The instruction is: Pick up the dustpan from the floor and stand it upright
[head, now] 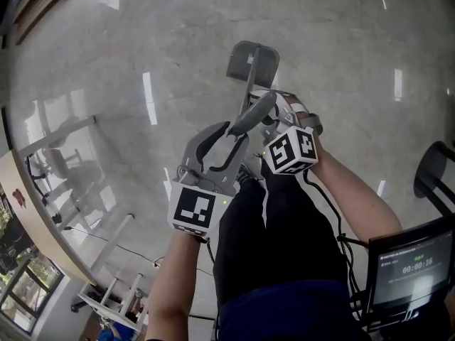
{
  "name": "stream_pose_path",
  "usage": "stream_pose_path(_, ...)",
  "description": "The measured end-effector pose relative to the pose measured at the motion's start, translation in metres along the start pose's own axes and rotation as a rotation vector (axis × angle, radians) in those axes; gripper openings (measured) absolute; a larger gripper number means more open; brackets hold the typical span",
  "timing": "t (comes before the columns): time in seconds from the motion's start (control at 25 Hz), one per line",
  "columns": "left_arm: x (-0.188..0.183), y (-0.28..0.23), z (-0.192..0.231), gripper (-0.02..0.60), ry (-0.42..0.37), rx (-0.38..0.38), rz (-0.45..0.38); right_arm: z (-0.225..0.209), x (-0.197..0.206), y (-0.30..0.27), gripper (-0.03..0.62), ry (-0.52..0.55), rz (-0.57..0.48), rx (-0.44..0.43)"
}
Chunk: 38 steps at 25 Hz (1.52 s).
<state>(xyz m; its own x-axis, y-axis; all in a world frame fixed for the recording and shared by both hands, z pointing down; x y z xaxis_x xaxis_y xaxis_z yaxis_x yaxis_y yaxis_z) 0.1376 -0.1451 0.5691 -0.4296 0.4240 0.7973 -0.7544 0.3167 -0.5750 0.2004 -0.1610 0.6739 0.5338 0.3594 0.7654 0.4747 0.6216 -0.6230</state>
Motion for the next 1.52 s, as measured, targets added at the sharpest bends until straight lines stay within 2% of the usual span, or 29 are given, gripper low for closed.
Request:
stream_pose_path(0.08, -0.003, -0.006, 0.000, 0.112, -0.043, -0.017, 0.012, -0.006, 0.000, -0.003, 0.092, -0.015, 0.012, 0.003)
stream_pose_path(0.16, -0.007, -0.012, 0.001, 0.109, -0.061, -0.027, 0.013, -0.012, 0.002, -0.006, 0.092, -0.035, 0.025, 0.011)
stream_pose_path(0.4, -0.027, -0.032, 0.021, 0.106, -0.048, -0.054, -0.008, -0.041, 0.025, 0.007, 0.107, -0.217, 0.088, 0.060)
stream_pose_path(0.52, -0.032, -0.045, 0.030, 0.104, -0.053, -0.045, -0.019, -0.061, 0.046, 0.029, 0.097, -0.403, 0.072, 0.090)
stream_pose_path(0.64, -0.042, -0.059, 0.038, 0.104, -0.048, -0.027, -0.023, -0.095, 0.055, 0.059, 0.077, -0.637, -0.005, 0.147)
stream_pose_path(0.76, -0.055, -0.074, 0.044, 0.103, -0.033, -0.017, -0.006, -0.135, 0.045, 0.082, 0.077, -0.777, -0.099, 0.190)
stream_pose_path(0.92, -0.063, -0.084, 0.053, 0.104, -0.030, 0.002, 0.014, -0.163, -0.004, 0.084, 0.078, -1.000, -0.328, 0.099)
stream_pose_path(1.04, -0.067, -0.088, 0.061, 0.104, -0.025, 0.009, 0.009, -0.171, -0.029, 0.074, 0.118, -1.133, -0.458, 0.040)
stream_pose_path(1.16, -0.071, -0.095, 0.067, 0.104, -0.018, 0.021, 0.008, -0.174, -0.030, 0.064, 0.162, -1.224, -0.482, 0.030)
stream_pose_path(1.32, -0.071, -0.105, 0.075, 0.104, -0.008, 0.040, -0.004, -0.175, -0.030, 0.052, 0.166, -1.282, -0.517, -0.006)
stream_pose_path(1.52, -0.072, -0.111, 0.079, 0.107, -0.013, 0.071, -0.016, -0.173, -0.041, 0.031, 0.165, -1.325, -0.544, -0.115)
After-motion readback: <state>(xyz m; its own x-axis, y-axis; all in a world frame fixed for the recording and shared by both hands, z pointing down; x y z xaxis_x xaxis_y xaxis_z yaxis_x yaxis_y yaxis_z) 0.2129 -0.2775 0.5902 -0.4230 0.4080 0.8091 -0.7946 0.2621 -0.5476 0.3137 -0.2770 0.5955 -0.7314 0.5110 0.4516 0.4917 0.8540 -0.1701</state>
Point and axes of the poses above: the fingertips, and each gripper's own axes: y backward along the fingers, z to its left, x out of its underside, the point moved 4 cm from there along y, backward along the fingers, and after that the axes turned 1 degree about -x, right-handed, at the moved point
